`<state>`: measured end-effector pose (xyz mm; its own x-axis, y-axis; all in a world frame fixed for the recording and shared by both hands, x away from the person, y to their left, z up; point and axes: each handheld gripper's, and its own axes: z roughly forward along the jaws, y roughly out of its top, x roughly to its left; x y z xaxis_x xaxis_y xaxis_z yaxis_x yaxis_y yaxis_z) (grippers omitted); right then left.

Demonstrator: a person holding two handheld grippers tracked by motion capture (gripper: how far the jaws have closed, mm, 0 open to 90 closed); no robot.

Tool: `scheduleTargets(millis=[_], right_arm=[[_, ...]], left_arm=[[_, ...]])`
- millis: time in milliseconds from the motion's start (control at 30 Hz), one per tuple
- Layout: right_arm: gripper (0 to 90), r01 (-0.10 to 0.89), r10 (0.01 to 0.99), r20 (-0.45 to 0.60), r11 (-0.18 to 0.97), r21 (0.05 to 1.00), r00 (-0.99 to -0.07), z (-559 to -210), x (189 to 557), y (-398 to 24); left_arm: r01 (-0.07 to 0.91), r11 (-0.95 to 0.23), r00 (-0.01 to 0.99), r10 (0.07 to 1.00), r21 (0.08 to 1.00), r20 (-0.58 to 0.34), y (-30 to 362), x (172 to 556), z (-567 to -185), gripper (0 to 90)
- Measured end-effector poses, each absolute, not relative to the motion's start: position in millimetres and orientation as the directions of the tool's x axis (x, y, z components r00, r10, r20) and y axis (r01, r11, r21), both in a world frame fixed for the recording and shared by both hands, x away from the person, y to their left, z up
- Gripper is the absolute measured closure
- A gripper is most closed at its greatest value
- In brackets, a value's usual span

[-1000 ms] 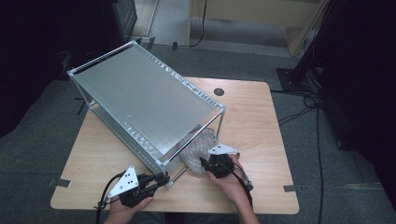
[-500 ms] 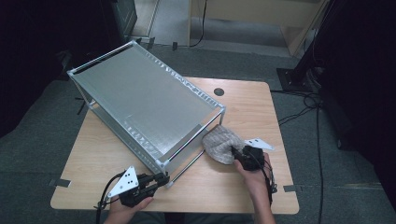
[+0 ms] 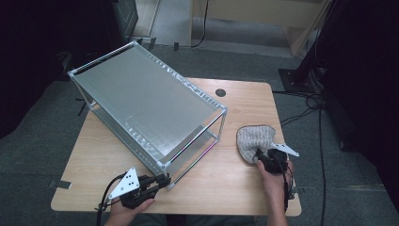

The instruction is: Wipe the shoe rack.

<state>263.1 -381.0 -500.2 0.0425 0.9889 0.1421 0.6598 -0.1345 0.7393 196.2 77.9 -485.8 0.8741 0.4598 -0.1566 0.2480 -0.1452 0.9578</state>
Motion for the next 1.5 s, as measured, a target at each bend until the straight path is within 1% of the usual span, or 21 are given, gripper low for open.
scheduleTargets(millis=[100,133,167,267,300,400,433,500,533,600,733,967,1100,1233,1267,1300,1333,1367,1433,1467,1500], right_arm=[[45.0,0.633,0.978,0.206,-0.142,0.761,-0.028,-497,262,-380],[45.0,0.633,0.978,0.206,-0.142,0.761,-0.028,-497,262,-380],[34.1,0.596,0.976,0.210,-0.136,0.792,-0.056,-487,261,-377],[23.2,0.553,0.978,0.190,-0.111,0.826,-0.088,-470,257,-368],[21.5,0.544,0.979,0.185,-0.106,0.832,-0.092,-466,256,-366],[18.8,0.508,0.981,0.167,-0.093,0.856,-0.102,-454,249,-358],[17.8,0.496,0.981,0.160,-0.086,0.864,-0.108,-450,247,-356],[16.9,0.482,0.983,0.147,-0.075,0.873,-0.114,-446,245,-352],[14.0,0.467,0.982,0.142,-0.067,0.882,-0.126,-441,241,-347],[13.0,0.454,0.983,0.127,-0.055,0.889,-0.130,-436,238,-342],[10.3,0.416,0.984,0.107,-0.038,0.909,-0.144,-427,234,-336],[10.5,0.406,0.986,0.096,-0.033,0.913,-0.136,-422,231,-335],[10.9,0.389,0.982,0.099,-0.029,0.921,-0.163,-418,229,-330],[11.0,0.390,0.969,0.110,-0.015,0.921,-0.222,-418,227,-313],[11.0,0.390,0.969,0.110,-0.015,0.921,-0.222,-418,227,-313],[11.0,0.397,0.958,0.110,0.005,0.918,-0.265,-421,227,-299],[11.0,0.397,0.958,0.110,0.005,0.918,-0.265,-421,227,-299],[11.0,0.399,0.945,0.107,0.026,0.916,-0.308,-425,227,-285],[11.1,0.404,0.933,0.101,0.050,0.913,-0.344,-428,226,-271],[11.1,0.404,0.933,0.101,0.050,0.913,-0.344,-428,226,-271],[11.3,0.406,0.916,0.102,0.071,0.911,-0.389,-432,224,-255]], left_arm=[[0.249,-0.145,0.874,0.460,0.958,-0.158,78,196,-486,79.6],[0.249,-0.145,0.874,0.460,0.958,-0.158,78,196,-486,79.5],[0.252,-0.143,0.874,0.459,0.957,-0.161,78,196,-486,79.5],[0.260,-0.137,0.874,0.455,0.956,-0.173,78,197,-486,79.2],[0.262,-0.137,0.874,0.454,0.955,-0.175,78,197,-486,79.0],[0.265,-0.136,0.875,0.451,0.955,-0.178,79,198,-486,78.0],[0.267,-0.132,0.879,0.438,0.955,-0.185,80,197,-485,76.3],[0.264,-0.131,0.884,0.428,0.955,-0.186,81,197,-485,69.9],[0.254,-0.131,0.889,0.421,0.958,-0.178,83,196,-484,66.2],[0.255,-0.122,0.889,0.420,0.959,-0.183,87,196,-482,60.0],[0.260,-0.105,0.882,0.430,0.960,-0.192,97,198,-480,53.1],[0.278,-0.071,0.854,0.475,0.958,-0.213,111,203,-479,50.0],[0.281,-0.065,0.845,0.490,0.958,-0.215,116,205,-478,49.6],[0.284,-0.057,0.837,0.503,0.957,-0.218,120,208,-478,49.2],[0.284,-0.057,0.837,0.503,0.957,-0.218,120,208,-478,49.1],[0.284,-0.055,0.832,0.511,0.957,-0.218,123,209,-478,49.1],[0.284,-0.055,0.832,0.511,0.957,-0.218,123,209,-478,49.0],[0.285,-0.049,0.826,0.519,0.957,-0.219,125,209,-478,49.0],[0.284,-0.047,0.821,0.528,0.958,-0.218,129,211,-477,48.9],[0.284,-0.047,0.821,0.528,0.958,-0.218,129,211,-477,48.9],[0.287,-0.044,0.812,0.540,0.957,-0.219,131,212,-477,48.9]])
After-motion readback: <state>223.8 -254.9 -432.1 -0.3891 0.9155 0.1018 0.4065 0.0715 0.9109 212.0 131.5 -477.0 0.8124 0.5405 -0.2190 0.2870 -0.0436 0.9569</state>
